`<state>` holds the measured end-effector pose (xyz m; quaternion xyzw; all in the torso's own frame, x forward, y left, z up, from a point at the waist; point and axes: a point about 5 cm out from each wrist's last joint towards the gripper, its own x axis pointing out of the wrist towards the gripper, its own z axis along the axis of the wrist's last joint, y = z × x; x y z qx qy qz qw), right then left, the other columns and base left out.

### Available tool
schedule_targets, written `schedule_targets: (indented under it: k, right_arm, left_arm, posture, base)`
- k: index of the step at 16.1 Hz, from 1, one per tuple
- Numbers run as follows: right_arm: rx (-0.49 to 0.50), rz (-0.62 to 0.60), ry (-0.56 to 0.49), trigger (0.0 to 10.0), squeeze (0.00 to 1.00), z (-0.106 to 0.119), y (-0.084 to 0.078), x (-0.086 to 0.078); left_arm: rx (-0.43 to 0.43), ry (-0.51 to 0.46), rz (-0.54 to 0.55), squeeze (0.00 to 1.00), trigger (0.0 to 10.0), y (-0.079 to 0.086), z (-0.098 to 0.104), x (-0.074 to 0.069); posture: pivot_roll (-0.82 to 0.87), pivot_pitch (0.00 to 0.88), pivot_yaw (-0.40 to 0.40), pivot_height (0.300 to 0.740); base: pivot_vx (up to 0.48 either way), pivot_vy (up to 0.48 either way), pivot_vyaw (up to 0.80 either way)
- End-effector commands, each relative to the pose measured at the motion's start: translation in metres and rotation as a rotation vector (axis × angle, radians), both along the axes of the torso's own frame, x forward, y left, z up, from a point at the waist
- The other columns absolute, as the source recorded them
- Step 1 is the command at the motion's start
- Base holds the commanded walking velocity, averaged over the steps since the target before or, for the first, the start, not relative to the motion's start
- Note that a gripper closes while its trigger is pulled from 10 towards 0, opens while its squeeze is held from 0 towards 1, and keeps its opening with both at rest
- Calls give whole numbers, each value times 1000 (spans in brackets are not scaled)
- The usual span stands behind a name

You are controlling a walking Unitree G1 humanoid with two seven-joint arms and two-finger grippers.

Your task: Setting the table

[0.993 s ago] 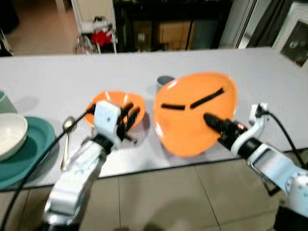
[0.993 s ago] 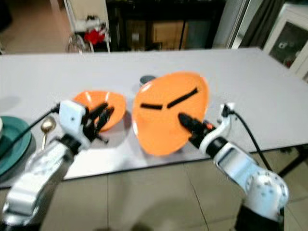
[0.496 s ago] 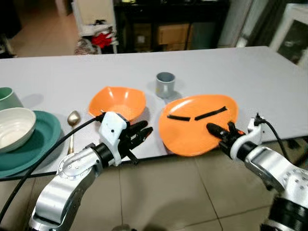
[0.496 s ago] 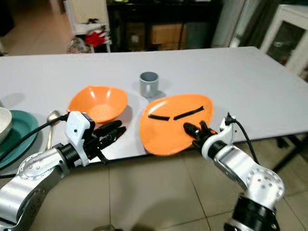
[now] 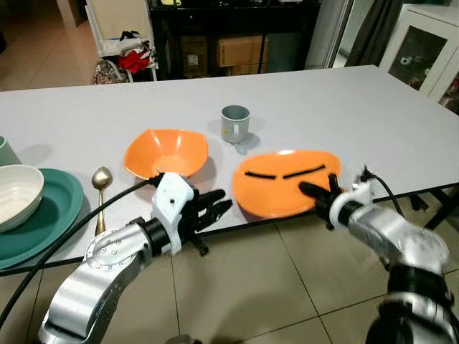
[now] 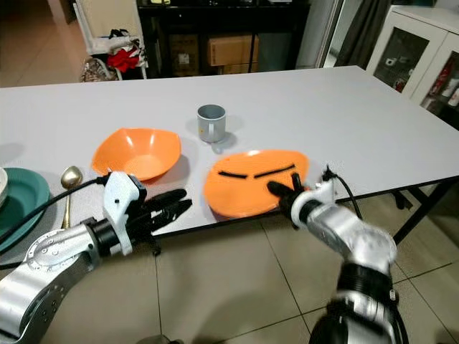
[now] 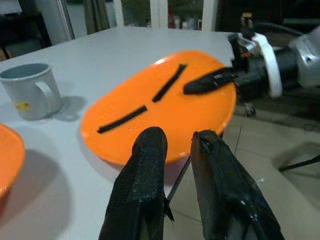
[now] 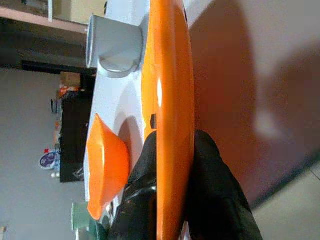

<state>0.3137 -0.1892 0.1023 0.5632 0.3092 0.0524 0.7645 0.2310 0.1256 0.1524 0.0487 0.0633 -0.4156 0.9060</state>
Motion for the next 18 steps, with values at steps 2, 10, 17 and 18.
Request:
schedule_targets:
  k: [2,10,17,18]
  right_arm:
    - [-28,4,-48,10000,0,6,2,15]
    - [-117,-12,-83,10000,0,-3,11,45]
    - [-160,73,-77,10000,1000,-14,20,44]
    - [-179,81,-68,10000,1000,-15,16,43]
  left_arm:
    - [14,3,-10,0,10000,0,1,-4]
    - [50,20,5,0,10000,7,2,-10]
    - [62,18,21,0,10000,9,3,-9]
    - [62,16,23,0,10000,9,3,-8]
  posture:
    - [75,0,0,740]
    - [112,0,14,740]
    - [115,0,13,740]
    - [112,0,11,740]
  base:
    - [0,0,0]
    - [0,0,0]
    - [0,0,0]
    - [0,0,0]
